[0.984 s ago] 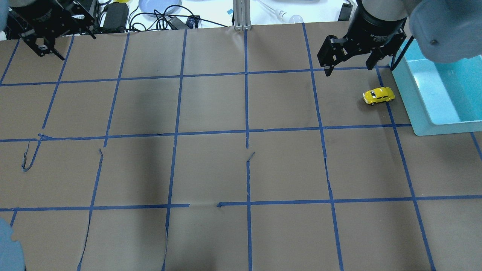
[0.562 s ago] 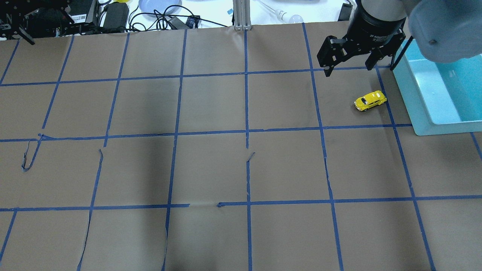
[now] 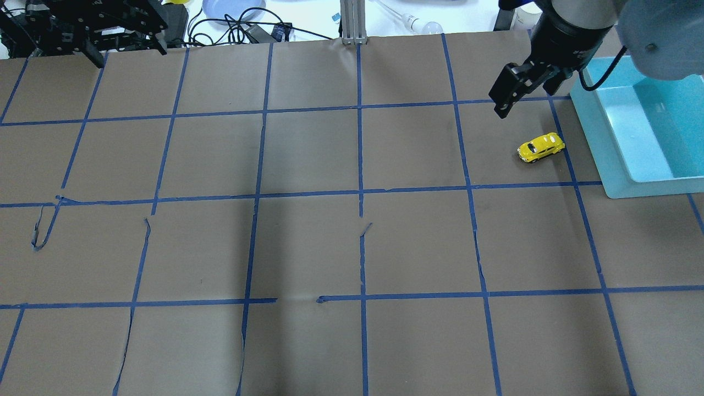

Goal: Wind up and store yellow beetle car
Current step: 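Raise the left gripper back while the right gripper moves to the car, then grasp the yellow car with the right gripper, then carry the car with the right gripper over the blue tray, then lower the car into the tray and open the right gripper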

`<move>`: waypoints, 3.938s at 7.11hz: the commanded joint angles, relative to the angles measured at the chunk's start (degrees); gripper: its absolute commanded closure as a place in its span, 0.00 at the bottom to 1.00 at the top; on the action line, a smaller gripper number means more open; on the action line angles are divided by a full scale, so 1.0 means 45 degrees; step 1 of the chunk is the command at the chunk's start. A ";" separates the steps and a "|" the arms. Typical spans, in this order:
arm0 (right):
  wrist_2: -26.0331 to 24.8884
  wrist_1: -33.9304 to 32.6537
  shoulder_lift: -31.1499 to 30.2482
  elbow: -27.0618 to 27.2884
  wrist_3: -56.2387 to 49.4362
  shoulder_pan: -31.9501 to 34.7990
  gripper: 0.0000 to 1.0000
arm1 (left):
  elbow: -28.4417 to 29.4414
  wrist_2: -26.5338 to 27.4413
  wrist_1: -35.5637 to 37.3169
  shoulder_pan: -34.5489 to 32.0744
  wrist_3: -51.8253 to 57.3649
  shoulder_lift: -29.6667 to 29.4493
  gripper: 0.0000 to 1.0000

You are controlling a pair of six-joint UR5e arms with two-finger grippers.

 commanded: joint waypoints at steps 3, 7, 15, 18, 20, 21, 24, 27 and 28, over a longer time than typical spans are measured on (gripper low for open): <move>0.0818 -0.1419 0.2283 0.0074 -1.1170 -0.2526 0.00 | -0.1950 0.0028 0.0689 -0.0689 0.0600 0.0551 0.00; -0.0314 -0.5865 0.5153 0.0230 -1.7704 -0.2804 0.00 | -0.2165 0.0106 0.0729 -0.0906 0.1481 0.0960 0.00; -0.0237 -0.7163 0.5842 0.1813 -1.8813 -0.2804 0.86 | -0.2459 0.0770 0.0749 -0.0886 0.1462 0.1000 0.00; -0.0140 -0.5285 0.3801 0.1038 -1.7818 -0.2804 0.91 | -0.2439 0.0770 0.0749 -0.0886 0.1501 0.1000 0.00; -0.0274 -0.3242 0.3692 -0.0989 -1.7600 -0.3386 0.90 | -0.2439 0.0809 0.1098 -0.0847 0.1481 0.1000 0.00; -0.0334 -0.3160 0.4042 -0.1366 -1.7504 -0.3893 0.89 | -0.2439 0.0790 0.1119 -0.0847 0.1481 0.1000 0.00; -0.0042 -0.3623 0.5542 -0.1604 -1.8259 -0.6178 0.83 | -0.2459 0.0770 0.1120 -0.0866 0.1481 0.0962 0.00; -0.0022 -0.5210 0.6798 -0.1371 -2.0177 -0.6808 0.80 | -0.2498 0.0770 0.1139 -0.0866 0.1481 0.0981 0.00; -0.0003 -0.5461 0.7051 -0.1390 -2.0817 -0.6808 0.76 | -0.2498 0.0770 0.1139 -0.0866 0.1481 0.0981 0.00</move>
